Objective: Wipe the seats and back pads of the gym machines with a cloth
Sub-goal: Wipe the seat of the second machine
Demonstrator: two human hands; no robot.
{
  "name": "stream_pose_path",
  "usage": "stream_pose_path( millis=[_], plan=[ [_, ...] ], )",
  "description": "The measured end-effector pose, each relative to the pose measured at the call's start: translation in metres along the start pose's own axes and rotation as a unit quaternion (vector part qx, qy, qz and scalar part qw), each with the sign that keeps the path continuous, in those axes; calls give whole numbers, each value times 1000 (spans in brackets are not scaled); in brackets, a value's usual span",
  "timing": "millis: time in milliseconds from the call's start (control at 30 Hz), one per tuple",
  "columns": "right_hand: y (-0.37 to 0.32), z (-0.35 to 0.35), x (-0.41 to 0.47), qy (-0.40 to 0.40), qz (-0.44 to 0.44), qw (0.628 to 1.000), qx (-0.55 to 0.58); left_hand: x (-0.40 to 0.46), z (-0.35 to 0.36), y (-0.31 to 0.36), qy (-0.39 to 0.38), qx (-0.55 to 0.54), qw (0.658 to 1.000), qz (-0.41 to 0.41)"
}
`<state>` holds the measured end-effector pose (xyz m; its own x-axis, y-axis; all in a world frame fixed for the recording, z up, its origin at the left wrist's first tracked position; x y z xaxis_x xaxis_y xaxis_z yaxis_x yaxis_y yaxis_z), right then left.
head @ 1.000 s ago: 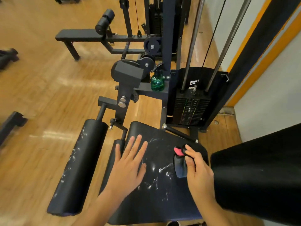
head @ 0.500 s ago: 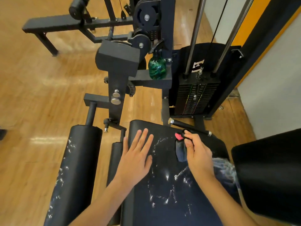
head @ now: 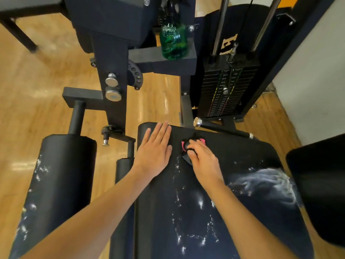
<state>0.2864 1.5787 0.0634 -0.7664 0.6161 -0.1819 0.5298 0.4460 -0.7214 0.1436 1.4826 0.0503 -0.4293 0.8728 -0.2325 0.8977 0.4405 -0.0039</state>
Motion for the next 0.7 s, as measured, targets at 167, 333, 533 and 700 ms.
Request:
stream_pose_path(
  millis=[167, 333, 533, 700],
  plan=[
    [20, 18, -1, 5, -68, 997, -39, 11, 13, 0, -14, -29, 999, -6],
    [21, 16, 12, -45, -60, 995, -58, 10, 12, 4, -30, -39, 999, -14],
    [19, 18, 21, -74, -59, 993, -68, 9, 14, 9, -21, -44, 998, -43],
    [11, 18, 21, -4, -89, 989, -121, 8, 13, 10, -10, -48, 998, -45]
  ],
)
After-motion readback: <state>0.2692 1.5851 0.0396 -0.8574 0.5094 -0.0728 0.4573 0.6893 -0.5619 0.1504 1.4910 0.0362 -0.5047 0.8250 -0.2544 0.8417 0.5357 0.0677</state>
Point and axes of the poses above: each hand's wrist, its own x-axis towards the middle knuckle, its own z-axis out of the palm, y = z × x, the point moved 6 cm from there along x, towards the middle knuckle, and after that the axes turned 6 degrees about -y, right-handed, at the moved point
